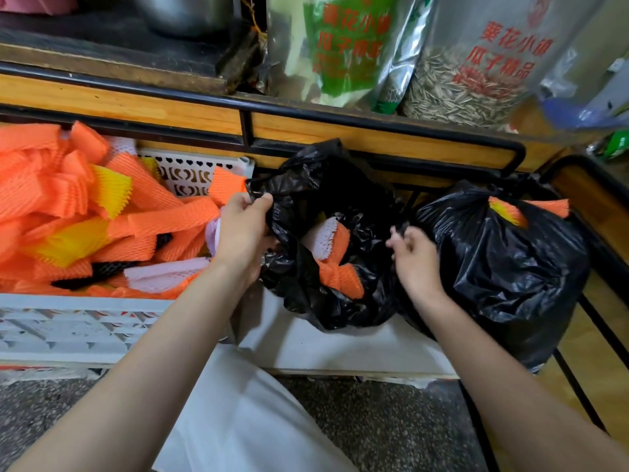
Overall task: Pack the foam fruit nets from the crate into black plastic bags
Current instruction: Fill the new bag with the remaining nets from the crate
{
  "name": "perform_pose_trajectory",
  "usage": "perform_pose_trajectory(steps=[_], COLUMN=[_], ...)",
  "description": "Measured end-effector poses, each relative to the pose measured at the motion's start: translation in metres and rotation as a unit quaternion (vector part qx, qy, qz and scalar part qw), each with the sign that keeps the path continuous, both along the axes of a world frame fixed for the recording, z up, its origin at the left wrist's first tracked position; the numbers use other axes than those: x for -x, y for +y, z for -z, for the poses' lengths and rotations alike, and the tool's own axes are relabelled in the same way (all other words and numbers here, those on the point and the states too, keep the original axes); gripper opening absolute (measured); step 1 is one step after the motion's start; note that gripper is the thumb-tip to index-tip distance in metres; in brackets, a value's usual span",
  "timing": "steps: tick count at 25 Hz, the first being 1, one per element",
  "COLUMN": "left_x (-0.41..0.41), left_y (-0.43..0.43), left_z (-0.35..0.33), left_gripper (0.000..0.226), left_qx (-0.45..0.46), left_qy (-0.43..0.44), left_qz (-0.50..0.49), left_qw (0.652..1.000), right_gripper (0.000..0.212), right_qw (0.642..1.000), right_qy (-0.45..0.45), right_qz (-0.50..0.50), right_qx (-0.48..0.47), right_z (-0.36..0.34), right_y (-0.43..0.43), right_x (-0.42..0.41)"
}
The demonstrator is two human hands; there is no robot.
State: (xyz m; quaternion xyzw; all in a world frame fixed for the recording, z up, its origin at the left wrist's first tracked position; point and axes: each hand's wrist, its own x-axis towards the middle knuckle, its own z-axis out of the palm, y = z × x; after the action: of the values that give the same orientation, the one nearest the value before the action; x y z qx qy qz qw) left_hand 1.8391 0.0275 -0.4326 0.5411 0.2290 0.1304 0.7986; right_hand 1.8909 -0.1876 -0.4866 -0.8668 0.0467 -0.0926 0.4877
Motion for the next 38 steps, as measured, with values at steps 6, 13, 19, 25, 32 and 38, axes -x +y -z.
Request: perform_pose_trajectory(steps=[6,13,19,25,32,38], left_x=[-0.017,-0.005,0.002,0.018,0.015,0.006], left_y=[-0.019,-0.016,-0.011,0.009,0.134,0.226], left_z=[-0.025,0.011,0.013,-0.005,0.033,0.078], left_gripper=[0.023,0.014,0.026,0.036,0.026,0.075], left_qx=[-0.019,-0.093,-0.3,-0.421,-0.488,-0.59], left_qy=[-0.076,0.039,0.059,0.072,0.08,0.246], left_qz=[-0.033,0.002,0.02,0.086,0.056,0.111], left_qw=[0.996,0.995,0.952,0.9,0.867,0.761], right_gripper=[0.031,0.03,0.033,0.047,0.035,0.078], right_qw=[0.965,0.953,0.912,0.806,0.816,0.782], right_qy=[-0.211,-0.063,-0.052,-0.105,-0.22,-0.008], right_qz=[-0.047,-0.053,-0.064,-0.091,-0.346,-0.464], right_qx=[0.149,0.291,0.401,0.576,0.407,0.417], right_z=[-0.131,-0.108,-0.085,-0.112,-0.096,-0.03], right_y=[0.038,-0.005,0.004,0.064,0.197,0.295], right_x=[-0.032,-0.039,-0.022,0.001,0.018,-0.033])
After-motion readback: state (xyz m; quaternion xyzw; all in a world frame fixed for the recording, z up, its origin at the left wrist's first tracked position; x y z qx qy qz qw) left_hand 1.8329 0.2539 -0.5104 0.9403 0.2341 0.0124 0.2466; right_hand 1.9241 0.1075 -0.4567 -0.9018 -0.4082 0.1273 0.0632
